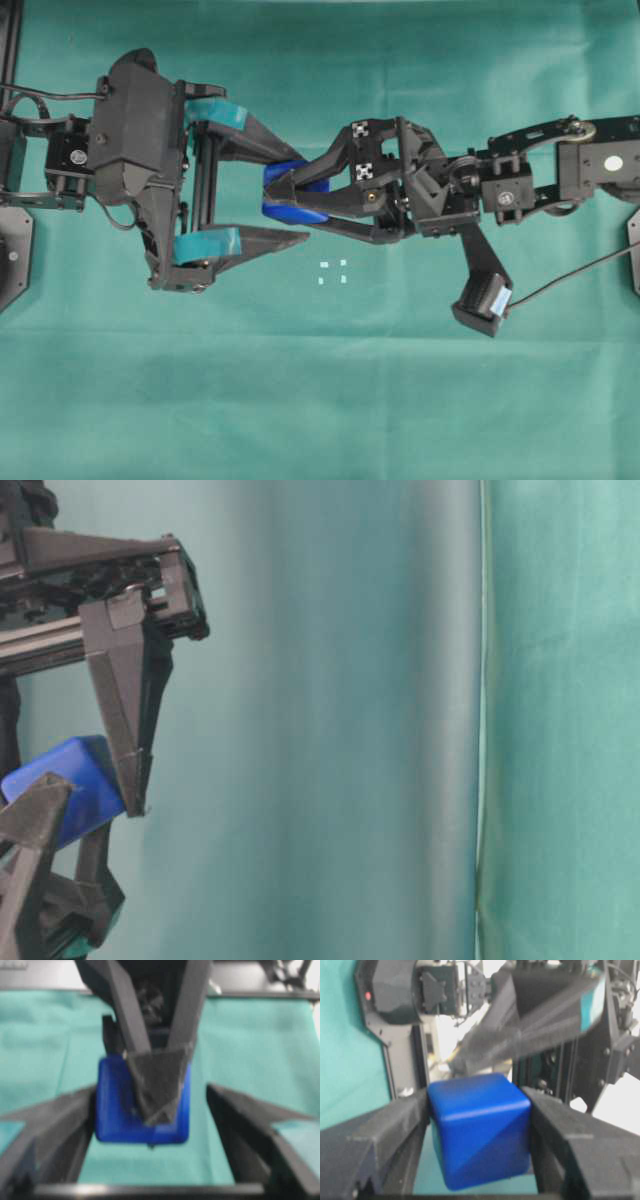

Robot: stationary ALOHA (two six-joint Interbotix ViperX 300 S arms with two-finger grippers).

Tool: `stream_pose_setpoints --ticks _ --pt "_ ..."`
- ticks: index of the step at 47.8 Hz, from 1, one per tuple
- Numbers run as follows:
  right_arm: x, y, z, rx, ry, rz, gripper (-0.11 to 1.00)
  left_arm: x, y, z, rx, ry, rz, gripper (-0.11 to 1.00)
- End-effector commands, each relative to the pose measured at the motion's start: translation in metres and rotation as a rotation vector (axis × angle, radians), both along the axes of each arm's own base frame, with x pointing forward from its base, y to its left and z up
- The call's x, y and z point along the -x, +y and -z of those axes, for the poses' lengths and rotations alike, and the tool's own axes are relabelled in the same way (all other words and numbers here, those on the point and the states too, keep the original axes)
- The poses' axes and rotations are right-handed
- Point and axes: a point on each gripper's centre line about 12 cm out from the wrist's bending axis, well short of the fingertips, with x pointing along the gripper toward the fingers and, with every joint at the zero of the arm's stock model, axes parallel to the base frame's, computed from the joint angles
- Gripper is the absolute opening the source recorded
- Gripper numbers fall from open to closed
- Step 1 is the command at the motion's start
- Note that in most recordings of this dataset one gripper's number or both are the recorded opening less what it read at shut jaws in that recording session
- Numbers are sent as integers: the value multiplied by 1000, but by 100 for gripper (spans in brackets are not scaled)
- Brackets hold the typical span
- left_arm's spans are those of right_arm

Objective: Handover the blue block to the right arm after grasping it with the left arm, then place it in the designated position.
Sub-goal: 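Close the right gripper on the cube beside the left gripper, then open the left gripper and pull the cube away with the right gripper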

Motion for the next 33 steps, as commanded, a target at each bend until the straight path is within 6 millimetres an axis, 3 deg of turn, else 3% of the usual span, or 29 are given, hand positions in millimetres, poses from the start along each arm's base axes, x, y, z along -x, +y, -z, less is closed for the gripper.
stream_pose_setpoints --ticks 1,17,33 --pt "4 0 -19 -4 -48 0 61 4 1 -11 -2 -34 -1 98" --pt "12 0 -21 -5 -54 -1 61 7 3 -11 1 -28 -8 100" --pt "45 1 -20 -9 -59 1 61 24 4 -8 2 -29 -10 100"
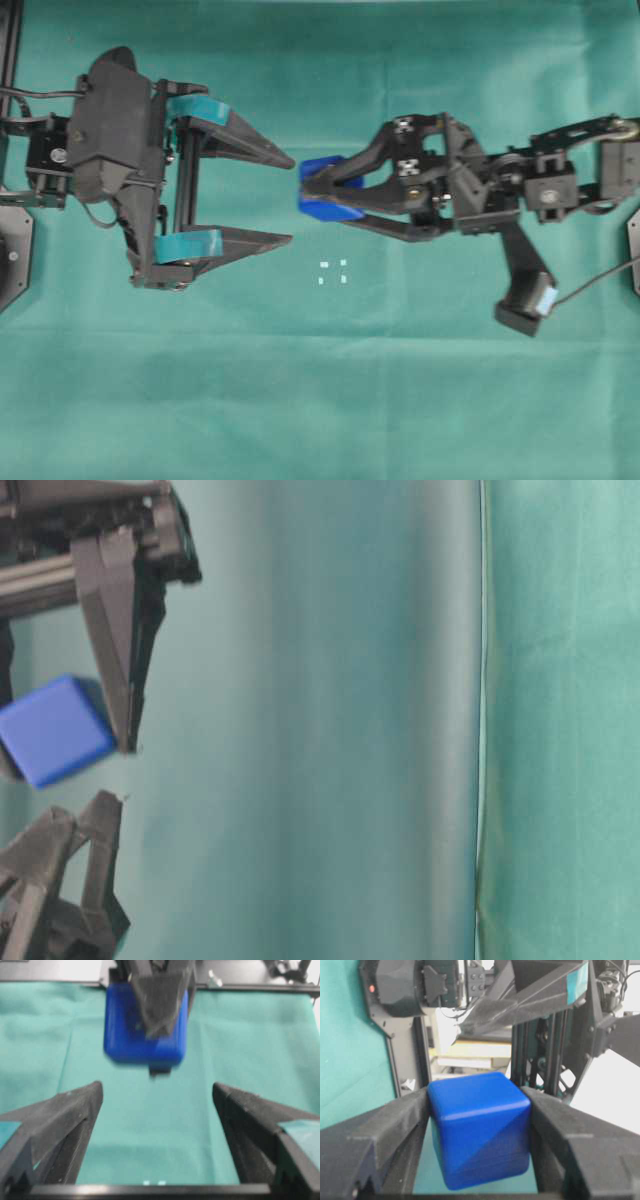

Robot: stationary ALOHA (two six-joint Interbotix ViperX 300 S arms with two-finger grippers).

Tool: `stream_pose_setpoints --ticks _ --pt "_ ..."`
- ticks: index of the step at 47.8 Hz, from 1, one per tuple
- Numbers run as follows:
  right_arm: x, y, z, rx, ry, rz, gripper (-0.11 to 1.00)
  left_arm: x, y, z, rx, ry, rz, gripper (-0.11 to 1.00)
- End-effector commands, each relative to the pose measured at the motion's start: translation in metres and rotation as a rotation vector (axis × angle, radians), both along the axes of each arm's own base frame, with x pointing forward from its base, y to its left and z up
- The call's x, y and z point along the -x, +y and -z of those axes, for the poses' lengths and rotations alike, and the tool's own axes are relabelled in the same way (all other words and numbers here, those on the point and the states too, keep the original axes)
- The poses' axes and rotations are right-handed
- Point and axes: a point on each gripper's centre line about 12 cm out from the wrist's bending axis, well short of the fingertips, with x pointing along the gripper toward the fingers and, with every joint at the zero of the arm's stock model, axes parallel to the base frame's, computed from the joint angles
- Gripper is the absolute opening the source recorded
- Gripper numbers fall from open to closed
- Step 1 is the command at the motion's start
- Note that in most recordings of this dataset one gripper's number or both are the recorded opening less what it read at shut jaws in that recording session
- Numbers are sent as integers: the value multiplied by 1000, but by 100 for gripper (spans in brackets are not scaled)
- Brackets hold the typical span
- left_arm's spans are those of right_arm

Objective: Handover the blue block to the right arm after grasping it with the left arm, then place it in the designated position.
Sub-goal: 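Open the left gripper and pull the cube away with the right gripper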

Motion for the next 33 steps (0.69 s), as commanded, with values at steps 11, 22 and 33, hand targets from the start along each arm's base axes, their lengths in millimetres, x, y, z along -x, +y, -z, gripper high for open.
stream_pose_setpoints --ticks 11,22,33 --pt "33 -1 -16 -3 -43 17 61 20 1 -11 1 -44 -3 100" --pt "37 -1 -14 -1 -35 24 61 22 1 -11 2 -48 -3 100" --pt "37 -1 -13 -25 -31 27 61 20 1 -10 2 -44 -3 100"
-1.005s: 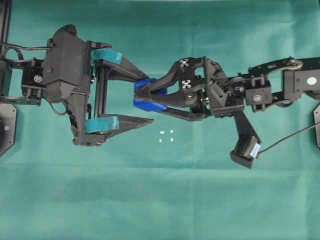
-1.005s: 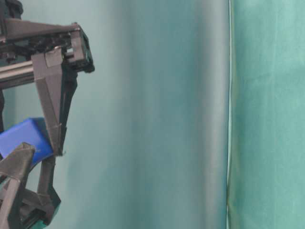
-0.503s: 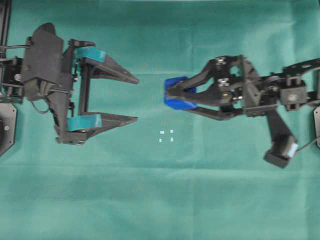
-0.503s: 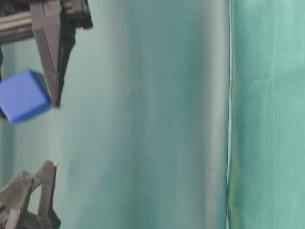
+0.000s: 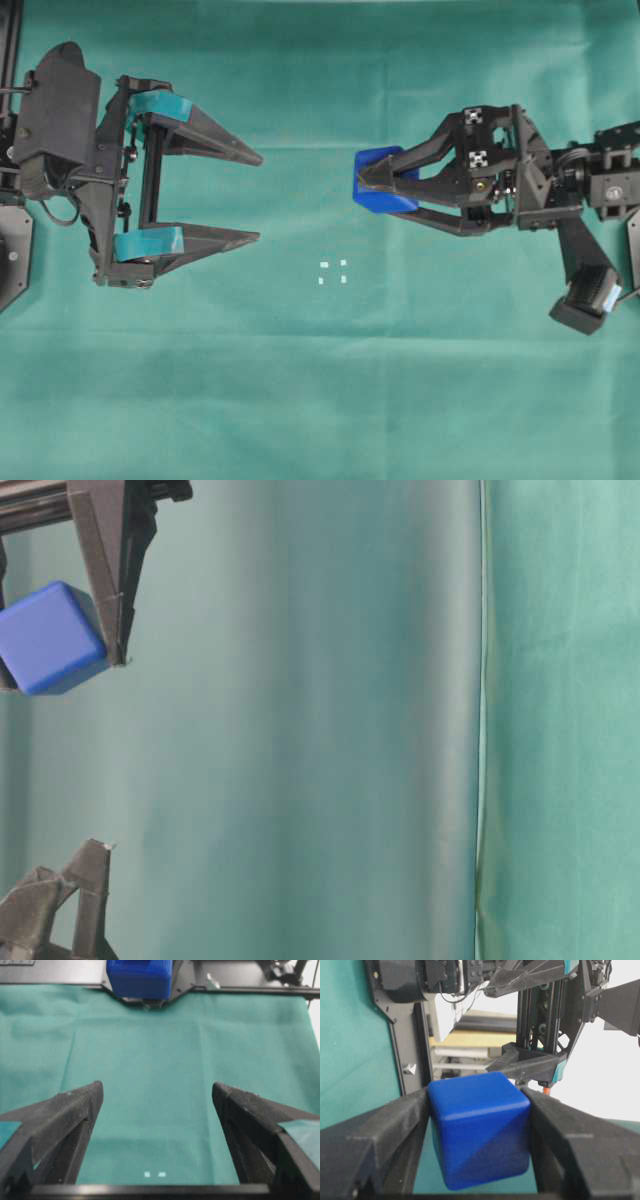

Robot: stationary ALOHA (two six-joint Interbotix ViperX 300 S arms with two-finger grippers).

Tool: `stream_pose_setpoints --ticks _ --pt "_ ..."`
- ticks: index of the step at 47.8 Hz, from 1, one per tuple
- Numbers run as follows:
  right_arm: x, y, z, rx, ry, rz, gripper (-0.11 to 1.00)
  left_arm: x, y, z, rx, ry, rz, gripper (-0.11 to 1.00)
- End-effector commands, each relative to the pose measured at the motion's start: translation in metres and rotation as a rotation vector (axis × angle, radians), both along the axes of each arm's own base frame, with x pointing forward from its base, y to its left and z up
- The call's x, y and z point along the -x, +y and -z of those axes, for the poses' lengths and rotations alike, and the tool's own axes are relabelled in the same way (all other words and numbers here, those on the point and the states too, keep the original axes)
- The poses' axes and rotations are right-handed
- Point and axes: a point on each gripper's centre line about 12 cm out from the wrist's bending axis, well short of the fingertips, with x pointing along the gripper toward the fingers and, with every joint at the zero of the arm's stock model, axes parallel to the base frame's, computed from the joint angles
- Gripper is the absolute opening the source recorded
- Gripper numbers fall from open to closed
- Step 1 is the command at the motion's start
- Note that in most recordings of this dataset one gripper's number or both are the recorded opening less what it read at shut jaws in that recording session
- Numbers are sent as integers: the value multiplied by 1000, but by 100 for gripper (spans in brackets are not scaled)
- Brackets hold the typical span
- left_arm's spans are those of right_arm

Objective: Handover the blue block to the right arm after grasping it with the left arm, then place it in the designated position.
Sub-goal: 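Open the left gripper and pull the cube away with the right gripper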

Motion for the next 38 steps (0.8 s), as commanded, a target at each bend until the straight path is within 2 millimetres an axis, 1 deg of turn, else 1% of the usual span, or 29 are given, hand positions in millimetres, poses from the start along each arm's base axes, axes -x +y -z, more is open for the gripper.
stream_pose_setpoints --ticks 1,15,24,32,38 --pt "1 1 -9 -37 -22 3 60 0 1 -9 1 -28 -3 100" --pt "1 3 -10 -343 -16 46 61 -1 1 -9 1 -28 -3 100" --pt "1 6 -10 -629 -3 78 61 -1 1 -9 1 -29 -3 100" --pt "2 5 -9 -895 16 133 61 -1 1 -9 1 -29 -3 100" --pt "2 3 -8 -1053 28 175 61 -1 1 -9 2 -31 -3 100"
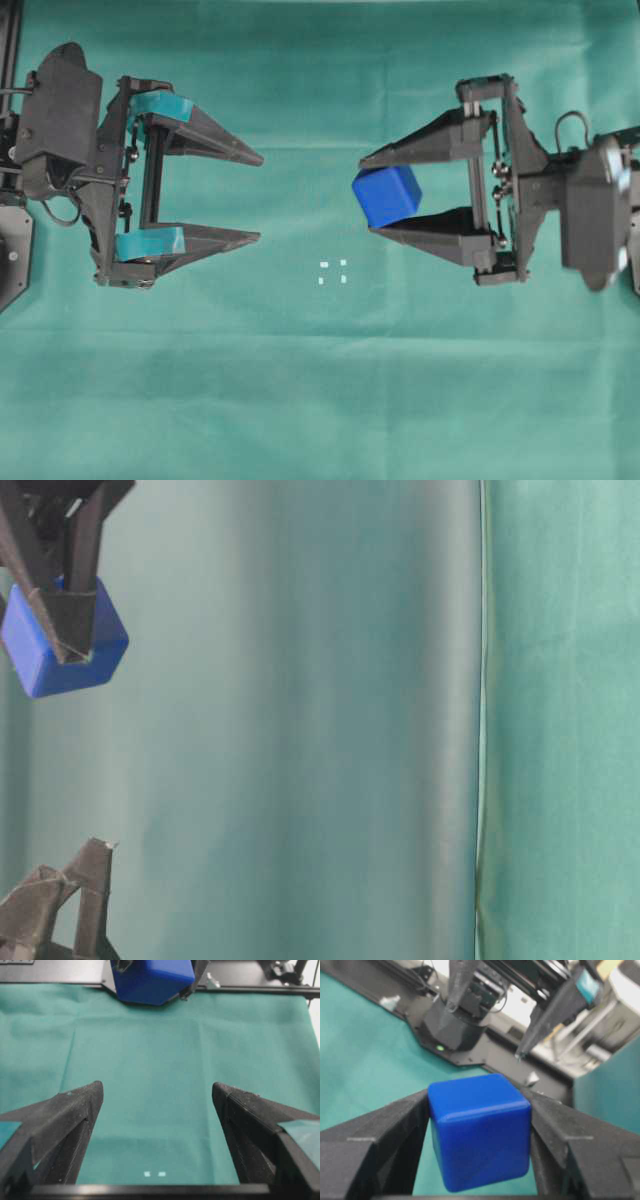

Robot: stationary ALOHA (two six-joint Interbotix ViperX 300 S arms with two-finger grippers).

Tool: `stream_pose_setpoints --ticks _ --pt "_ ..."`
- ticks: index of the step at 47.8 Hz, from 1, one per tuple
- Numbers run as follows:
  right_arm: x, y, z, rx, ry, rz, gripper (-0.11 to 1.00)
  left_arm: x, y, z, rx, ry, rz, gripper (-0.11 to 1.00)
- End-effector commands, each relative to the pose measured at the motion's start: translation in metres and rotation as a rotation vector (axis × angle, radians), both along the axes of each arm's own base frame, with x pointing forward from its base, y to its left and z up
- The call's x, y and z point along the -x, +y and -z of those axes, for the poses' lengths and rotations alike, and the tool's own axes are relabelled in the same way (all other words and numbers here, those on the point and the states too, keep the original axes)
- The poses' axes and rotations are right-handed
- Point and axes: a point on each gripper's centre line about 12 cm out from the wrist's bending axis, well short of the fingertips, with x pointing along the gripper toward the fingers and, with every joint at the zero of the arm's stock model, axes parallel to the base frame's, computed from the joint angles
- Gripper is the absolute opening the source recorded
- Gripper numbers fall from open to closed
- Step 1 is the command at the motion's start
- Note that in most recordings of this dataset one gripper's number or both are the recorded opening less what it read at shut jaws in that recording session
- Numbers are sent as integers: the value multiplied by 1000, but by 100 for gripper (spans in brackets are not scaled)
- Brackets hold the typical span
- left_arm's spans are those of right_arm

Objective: Handover the blue block to the right arm after grasping it with the left arm, then place it in the designated position.
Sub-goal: 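Open the left gripper and pull the cube away with the right gripper, then hold the cube in the right gripper and move it toward the table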

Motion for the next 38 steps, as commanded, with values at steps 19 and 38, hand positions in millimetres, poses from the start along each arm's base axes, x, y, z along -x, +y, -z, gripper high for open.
stream_pose_setpoints --ticks 19,38 --pt "3 1 -13 -313 -20 55 60 0 1 -10 -1 -32 -3 100" --pt "2 1 -14 -311 -23 55 60 0 1 -10 2 -34 -3 100"
